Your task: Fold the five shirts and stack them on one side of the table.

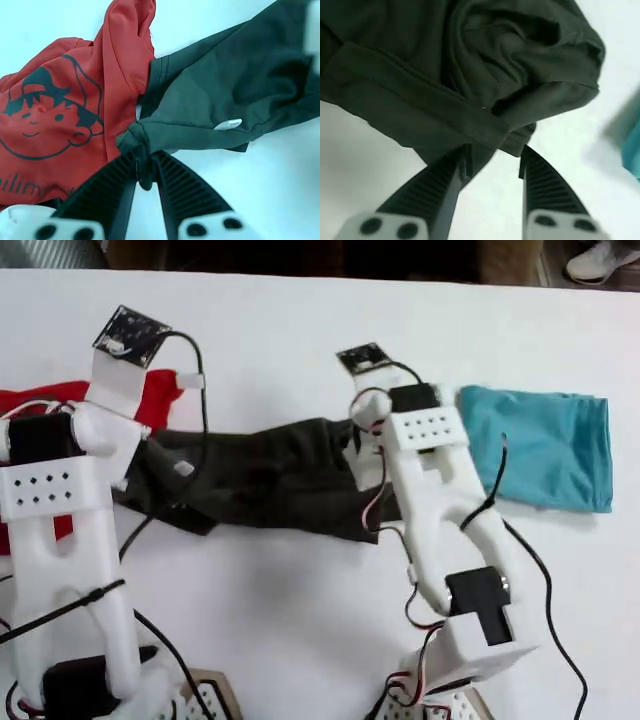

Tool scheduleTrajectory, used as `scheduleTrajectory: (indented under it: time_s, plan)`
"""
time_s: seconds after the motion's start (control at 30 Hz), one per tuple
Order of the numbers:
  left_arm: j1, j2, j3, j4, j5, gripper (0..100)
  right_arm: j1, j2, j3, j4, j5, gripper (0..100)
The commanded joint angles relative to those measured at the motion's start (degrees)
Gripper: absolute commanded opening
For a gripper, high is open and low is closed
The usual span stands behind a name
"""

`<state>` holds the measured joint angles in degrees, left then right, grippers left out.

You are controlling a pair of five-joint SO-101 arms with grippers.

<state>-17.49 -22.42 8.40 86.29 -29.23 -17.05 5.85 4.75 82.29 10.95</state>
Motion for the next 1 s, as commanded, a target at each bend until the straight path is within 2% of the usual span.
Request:
scheduleTrajectory:
  time_s: [0.0, 0.33, 0.97]
  plan:
    - [-0.4, -1.1, -0.4, -1.1, 0.1, 3, -3.5, 0.1, -0.1, -0.6, -2.2, 15.3]
    - [-0.5, -1.4, -0.8, -1.0, -0.1, 3, 4.1, 0.4, 0.4, -3.1, -2.0, 14.0]
    - [-0.3, -1.4, -0.5, -2.5, -0.1, 3, 1.6, 7.1, -0.7, -6.0, -2.2, 13.8]
